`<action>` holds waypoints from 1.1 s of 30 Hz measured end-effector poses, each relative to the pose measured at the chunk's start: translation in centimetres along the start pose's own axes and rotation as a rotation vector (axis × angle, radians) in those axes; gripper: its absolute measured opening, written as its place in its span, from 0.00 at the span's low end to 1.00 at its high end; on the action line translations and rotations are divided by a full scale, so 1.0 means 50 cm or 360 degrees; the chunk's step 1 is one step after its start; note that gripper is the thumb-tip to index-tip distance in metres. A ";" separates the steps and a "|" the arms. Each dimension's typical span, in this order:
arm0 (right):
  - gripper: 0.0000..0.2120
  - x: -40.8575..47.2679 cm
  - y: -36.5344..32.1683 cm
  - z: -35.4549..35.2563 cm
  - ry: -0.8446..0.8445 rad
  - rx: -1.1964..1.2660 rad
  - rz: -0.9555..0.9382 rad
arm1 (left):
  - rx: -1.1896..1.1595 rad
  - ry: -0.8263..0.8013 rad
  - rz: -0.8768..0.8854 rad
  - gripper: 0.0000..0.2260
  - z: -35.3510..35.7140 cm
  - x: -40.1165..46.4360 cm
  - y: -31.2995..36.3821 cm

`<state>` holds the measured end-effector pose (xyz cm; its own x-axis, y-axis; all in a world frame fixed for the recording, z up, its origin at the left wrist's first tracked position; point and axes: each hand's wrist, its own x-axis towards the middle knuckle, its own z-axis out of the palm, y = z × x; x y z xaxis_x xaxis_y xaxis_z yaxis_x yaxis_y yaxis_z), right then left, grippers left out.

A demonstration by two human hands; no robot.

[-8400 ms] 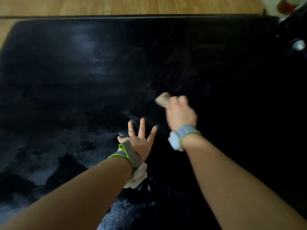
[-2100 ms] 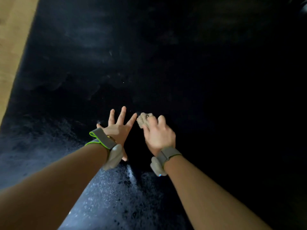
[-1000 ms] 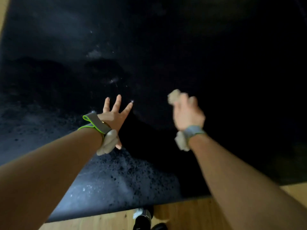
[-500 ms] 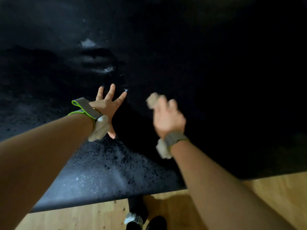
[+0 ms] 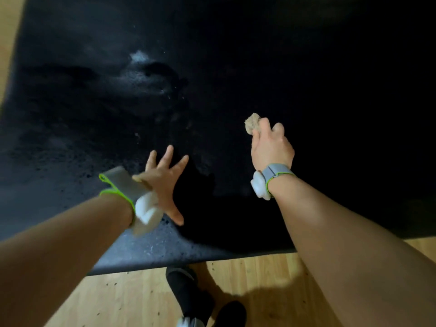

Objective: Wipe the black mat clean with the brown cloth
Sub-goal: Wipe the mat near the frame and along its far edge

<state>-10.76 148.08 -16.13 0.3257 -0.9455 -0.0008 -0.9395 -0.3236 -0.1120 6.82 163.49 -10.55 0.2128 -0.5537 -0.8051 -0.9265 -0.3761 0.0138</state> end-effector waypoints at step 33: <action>0.15 -0.204 0.111 -0.021 0.0030 0.0007 0.0116 | 0.0101 0.0172 -0.0043 0.68 0.035 -0.022 0.016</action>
<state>-19.43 155.88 -15.70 0.2545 -0.9670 0.0096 -0.9602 -0.2539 -0.1165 5.31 165.08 -10.69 0.2670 -0.6219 -0.7362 -0.9370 -0.3462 -0.0474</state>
